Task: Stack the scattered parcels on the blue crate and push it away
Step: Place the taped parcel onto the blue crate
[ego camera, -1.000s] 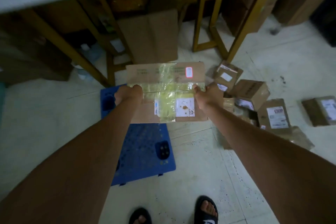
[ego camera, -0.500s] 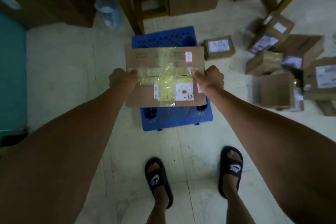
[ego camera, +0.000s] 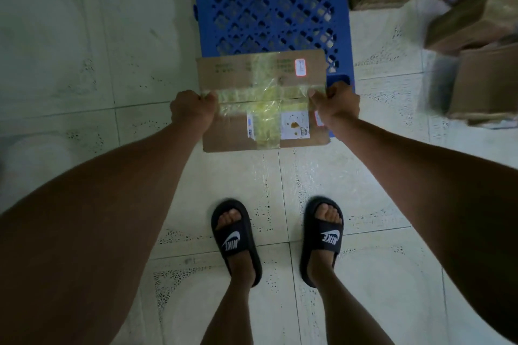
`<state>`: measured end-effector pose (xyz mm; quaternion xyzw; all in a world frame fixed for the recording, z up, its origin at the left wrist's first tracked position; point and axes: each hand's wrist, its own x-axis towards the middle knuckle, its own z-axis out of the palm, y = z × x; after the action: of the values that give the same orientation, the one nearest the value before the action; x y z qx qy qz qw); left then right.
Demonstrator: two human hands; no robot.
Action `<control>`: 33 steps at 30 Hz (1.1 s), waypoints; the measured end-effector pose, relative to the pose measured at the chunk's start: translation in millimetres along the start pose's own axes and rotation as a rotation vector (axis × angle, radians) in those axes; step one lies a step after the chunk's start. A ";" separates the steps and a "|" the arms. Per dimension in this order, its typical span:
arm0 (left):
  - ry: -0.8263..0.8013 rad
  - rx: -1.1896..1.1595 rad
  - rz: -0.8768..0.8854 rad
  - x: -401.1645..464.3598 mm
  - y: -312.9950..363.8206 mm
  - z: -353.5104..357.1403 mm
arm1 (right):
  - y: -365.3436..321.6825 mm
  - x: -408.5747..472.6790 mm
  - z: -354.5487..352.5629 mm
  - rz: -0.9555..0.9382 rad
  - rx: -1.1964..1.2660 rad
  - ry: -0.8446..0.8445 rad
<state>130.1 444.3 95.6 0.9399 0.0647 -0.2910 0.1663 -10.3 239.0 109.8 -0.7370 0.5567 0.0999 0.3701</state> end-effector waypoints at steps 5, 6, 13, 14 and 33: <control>0.010 -0.122 -0.041 0.1 -28.6 18.2 | 17.5 8.5 29.0 -0.056 0.033 -0.002; 0.014 -0.166 -0.047 1.6 -30.5 20.1 | 17.3 10.9 31.3 -0.061 0.042 0.005; 0.044 -0.206 0.009 16.8 -23.6 14.1 | 11.8 28.1 36.6 -0.098 0.001 0.008; 0.055 -0.211 0.020 18.0 -24.8 14.3 | 12.2 28.6 38.1 -0.105 0.002 0.016; 0.014 -0.357 0.078 33.8 -41.5 16.2 | 23.8 31.8 45.6 -0.204 0.012 0.092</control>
<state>140.4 478.4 52.4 0.8993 0.0801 -0.2616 0.3411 -8.1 242.7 49.4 -0.7914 0.4959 0.0245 0.3567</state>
